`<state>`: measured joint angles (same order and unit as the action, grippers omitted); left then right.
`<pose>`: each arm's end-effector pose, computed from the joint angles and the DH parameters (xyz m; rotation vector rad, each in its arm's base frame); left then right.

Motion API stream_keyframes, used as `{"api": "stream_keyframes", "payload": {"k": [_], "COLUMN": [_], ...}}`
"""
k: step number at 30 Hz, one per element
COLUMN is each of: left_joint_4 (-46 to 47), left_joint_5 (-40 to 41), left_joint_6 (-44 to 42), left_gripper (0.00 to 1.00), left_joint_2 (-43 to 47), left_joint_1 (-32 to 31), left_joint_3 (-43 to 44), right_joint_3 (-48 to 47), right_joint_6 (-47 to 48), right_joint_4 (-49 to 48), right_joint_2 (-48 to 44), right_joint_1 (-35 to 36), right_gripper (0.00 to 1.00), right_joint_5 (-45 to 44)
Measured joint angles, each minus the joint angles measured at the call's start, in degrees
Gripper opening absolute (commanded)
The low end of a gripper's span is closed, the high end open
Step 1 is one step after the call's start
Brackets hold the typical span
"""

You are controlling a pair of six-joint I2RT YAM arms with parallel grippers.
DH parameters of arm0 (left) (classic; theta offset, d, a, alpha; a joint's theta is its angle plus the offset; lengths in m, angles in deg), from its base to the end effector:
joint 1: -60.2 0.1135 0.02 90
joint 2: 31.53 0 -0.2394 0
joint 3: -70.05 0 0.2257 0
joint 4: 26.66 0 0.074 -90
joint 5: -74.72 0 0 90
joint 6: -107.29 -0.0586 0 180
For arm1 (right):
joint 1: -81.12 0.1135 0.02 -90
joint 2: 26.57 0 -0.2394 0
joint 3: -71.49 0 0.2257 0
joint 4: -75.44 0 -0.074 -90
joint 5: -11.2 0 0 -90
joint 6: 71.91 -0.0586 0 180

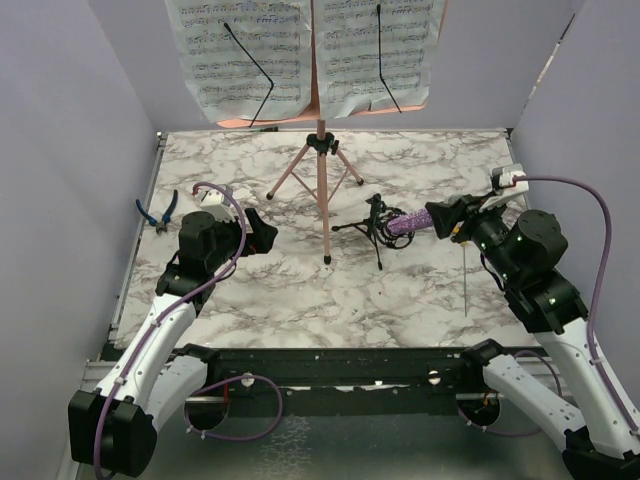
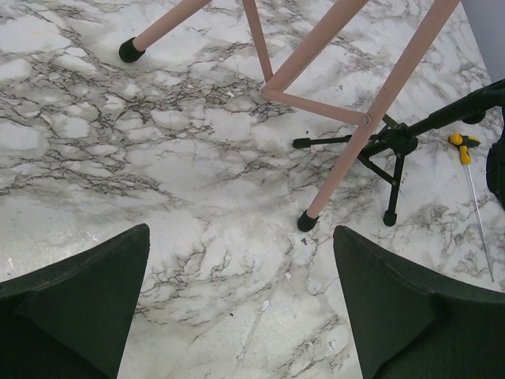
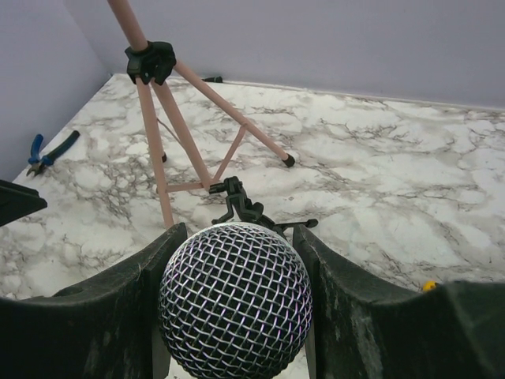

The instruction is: Set up the instrument practice props

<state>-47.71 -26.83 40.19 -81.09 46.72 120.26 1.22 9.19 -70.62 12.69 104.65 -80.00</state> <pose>0.2050 -0.0612 0.2525 -0.0237 1.9688 -0.6149 0.1476 0.0629 0.3745 -0.1924 1.6268 0.4181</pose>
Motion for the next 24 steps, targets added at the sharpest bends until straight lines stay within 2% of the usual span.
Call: {"api": "stream_keyframes", "payload": {"k": [24], "left_joint_4": [0.24], "left_joint_5": [-0.98], "left_joint_6": [0.35], "left_gripper": [0.99], "left_joint_2": [-0.04], "left_joint_1": [0.02], "left_joint_3": [-0.46], "right_joint_3": [3.39], "right_joint_6": [-0.04], "right_joint_4": [-5.25], "right_joint_2": [3.96], "right_joint_1": [0.0], "right_gripper": [0.01], "right_joint_5": [0.0]}}
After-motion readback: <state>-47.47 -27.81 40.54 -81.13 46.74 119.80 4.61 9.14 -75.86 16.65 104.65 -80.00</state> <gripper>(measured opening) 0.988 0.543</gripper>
